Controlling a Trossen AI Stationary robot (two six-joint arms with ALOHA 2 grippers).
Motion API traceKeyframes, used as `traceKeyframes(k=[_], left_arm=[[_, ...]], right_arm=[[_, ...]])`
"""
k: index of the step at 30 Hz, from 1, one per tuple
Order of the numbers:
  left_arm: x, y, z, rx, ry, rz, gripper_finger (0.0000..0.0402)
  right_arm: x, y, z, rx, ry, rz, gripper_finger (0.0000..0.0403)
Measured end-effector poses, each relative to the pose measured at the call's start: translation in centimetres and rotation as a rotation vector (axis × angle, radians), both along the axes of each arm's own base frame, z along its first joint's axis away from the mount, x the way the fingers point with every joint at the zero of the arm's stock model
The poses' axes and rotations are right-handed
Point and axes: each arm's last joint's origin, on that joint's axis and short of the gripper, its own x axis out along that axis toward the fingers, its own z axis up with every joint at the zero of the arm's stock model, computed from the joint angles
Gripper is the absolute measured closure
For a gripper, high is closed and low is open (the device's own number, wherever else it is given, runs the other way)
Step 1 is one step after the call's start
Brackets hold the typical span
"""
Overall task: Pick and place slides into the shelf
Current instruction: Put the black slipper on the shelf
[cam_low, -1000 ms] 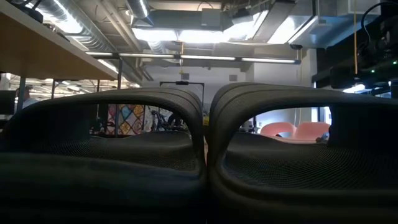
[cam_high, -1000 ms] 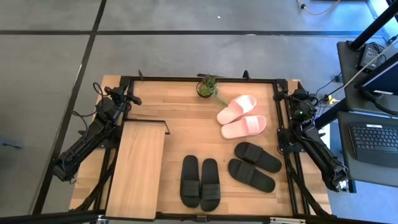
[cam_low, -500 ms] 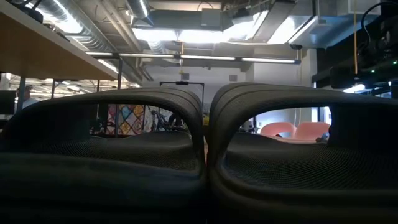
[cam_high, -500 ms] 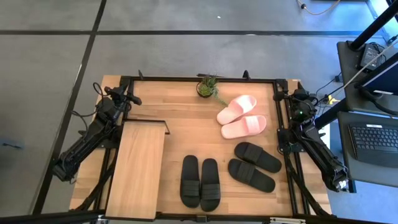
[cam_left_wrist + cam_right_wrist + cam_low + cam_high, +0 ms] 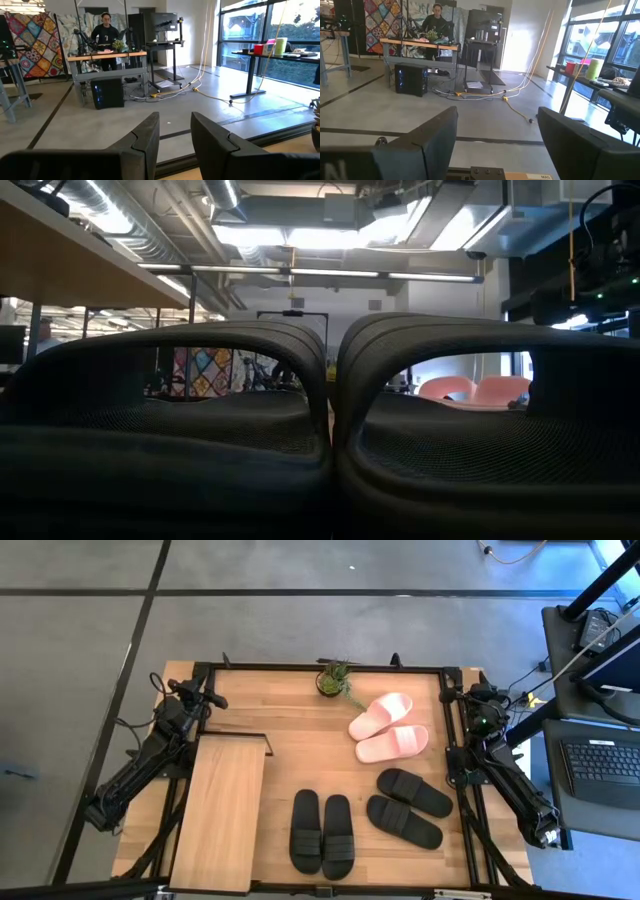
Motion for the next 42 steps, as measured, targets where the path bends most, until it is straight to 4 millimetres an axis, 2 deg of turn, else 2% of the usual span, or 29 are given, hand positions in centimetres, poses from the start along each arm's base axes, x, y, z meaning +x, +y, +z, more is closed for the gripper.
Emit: traceKeyframes(k=[6, 12, 16, 22, 42], left_arm=[[0.0, 0.0, 0.0, 0.0, 0.0, 0.0, 0.0298], [0.0, 0.0, 0.0, 0.0, 0.0, 0.0, 0.0298], [0.0, 0.0, 0.0, 0.0, 0.0, 0.0, 0.0298], [0.0, 0.0, 0.0, 0.0, 0.0, 0.0, 0.0298], [0.0, 0.0, 0.0, -0.014, -0.048, -0.002, 0.0298]], right_arm=[[0.01, 0.0, 0.0, -0.001, -0.023, 0.003, 0.0128], [0.52, 0.05, 0.11, -0.007, -0.36, 0.195, 0.0128], [0.89, 0.11, 0.12, 0.025, -0.495, 0.333, 0.0128], [0.96, 0.15, 0.3, 0.031, -0.663, 0.377, 0.0128], [0.96, 0.14, 0.24, 0.031, -0.609, 0.37, 0.0128]])
